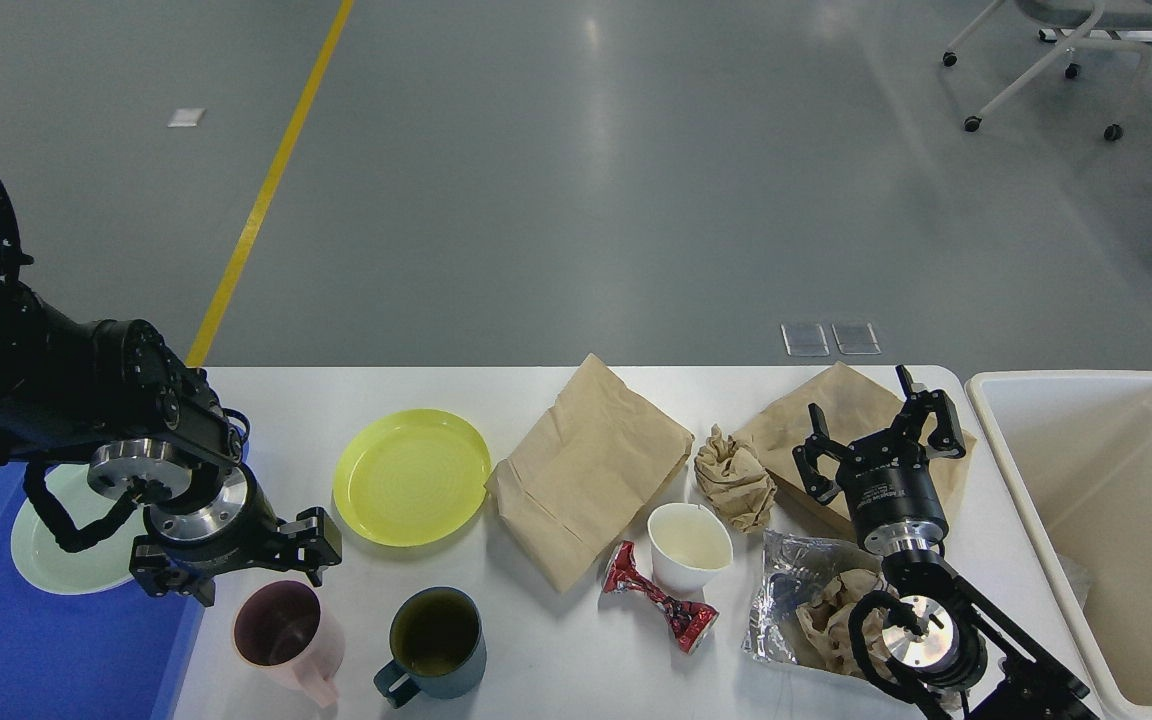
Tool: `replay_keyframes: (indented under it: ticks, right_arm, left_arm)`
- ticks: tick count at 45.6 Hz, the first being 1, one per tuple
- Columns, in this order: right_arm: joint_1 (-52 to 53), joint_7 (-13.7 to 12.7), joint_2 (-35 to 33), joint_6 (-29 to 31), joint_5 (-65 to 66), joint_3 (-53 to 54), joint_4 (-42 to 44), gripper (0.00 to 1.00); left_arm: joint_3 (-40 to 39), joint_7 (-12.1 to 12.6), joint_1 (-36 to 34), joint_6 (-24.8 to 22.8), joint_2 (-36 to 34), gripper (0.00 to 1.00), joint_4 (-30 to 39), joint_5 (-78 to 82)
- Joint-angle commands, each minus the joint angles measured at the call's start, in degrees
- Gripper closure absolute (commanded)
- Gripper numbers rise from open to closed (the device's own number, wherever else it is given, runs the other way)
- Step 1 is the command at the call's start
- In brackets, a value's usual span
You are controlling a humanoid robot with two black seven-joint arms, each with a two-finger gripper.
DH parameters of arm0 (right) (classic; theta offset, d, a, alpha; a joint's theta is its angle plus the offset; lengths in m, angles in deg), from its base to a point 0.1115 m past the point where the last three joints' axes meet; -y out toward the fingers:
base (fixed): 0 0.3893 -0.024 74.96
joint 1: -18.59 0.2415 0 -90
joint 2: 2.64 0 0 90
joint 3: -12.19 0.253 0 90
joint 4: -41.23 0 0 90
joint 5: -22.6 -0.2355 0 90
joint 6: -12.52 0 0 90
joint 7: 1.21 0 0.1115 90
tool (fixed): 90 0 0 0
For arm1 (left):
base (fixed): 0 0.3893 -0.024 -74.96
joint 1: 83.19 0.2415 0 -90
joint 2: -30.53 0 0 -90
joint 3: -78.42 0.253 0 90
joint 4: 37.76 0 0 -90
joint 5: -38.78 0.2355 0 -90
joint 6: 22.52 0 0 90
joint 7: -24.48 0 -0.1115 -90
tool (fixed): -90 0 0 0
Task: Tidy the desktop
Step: 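Lower the left gripper onto the pink cup and grasp it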
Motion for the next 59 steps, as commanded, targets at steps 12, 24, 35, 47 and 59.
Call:
replay_keyframes:
  ticks: [12, 24, 35, 47, 59]
  right_arm:
    - [0.0, 0.0, 0.0, 0.02, 0.0, 0.0, -0.04, 0.0]
    - [0.0, 0.0, 0.0, 0.02, 0.0, 0.0, -0.05, 0.0]
    - [0.0, 0.0, 0.0, 0.02, 0.0, 0.0, -0.05, 0.0]
    - [0.0, 0.0, 0.0, 0.02, 0.0, 0.0, -0.05, 0.0]
    - [0.0, 0.0, 0.0, 0.02, 0.0, 0.0, -0.05, 0.0]
  left_arm:
    - [-3.56, -0.51, 9.56, 4.79, -4.98, 0.08, -1.64, 5.93]
    - [-4.44, -0.16, 14.75, 7.16, -6.91, 0.29, -6.3, 6.81]
    - [-6.02, 0.19, 19.58, 7.16, -6.39, 0.55, -9.99, 6.9]
    - [-6.46, 0.28, 19.58, 6.28, -7.09, 1.0, -9.99, 6.81]
    - [-6.46, 0.19, 19.5, 6.37, -7.27, 1.0, -9.99, 6.72]
